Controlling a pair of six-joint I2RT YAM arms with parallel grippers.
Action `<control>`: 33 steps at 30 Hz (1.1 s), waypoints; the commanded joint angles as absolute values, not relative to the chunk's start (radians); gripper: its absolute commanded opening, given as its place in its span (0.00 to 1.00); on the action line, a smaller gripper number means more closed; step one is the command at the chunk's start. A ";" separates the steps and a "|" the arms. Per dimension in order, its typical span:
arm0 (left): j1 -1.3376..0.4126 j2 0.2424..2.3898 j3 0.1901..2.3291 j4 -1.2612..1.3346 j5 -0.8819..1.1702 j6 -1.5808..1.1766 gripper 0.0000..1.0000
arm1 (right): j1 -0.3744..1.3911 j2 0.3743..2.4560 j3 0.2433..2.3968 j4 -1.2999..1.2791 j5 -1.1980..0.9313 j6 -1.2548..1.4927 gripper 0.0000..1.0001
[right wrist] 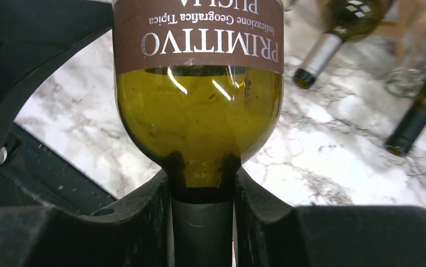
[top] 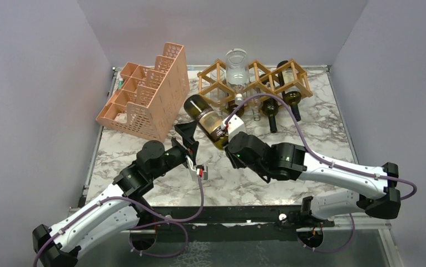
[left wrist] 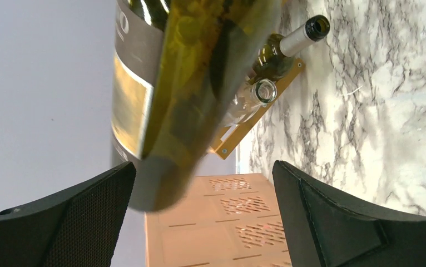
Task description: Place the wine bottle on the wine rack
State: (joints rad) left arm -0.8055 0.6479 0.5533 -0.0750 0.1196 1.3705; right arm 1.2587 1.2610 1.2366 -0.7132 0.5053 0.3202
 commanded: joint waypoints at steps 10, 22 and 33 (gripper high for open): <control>-0.806 0.599 0.627 0.058 0.148 0.970 0.99 | 1.167 1.209 1.307 -0.523 0.722 0.235 0.01; -0.806 0.692 0.800 -0.011 -0.292 0.087 0.99 | 0.974 1.214 1.358 -0.333 0.701 0.160 0.01; -0.806 0.812 0.832 -0.120 -0.208 -0.132 0.99 | 0.600 1.262 1.408 -0.372 0.532 0.200 0.01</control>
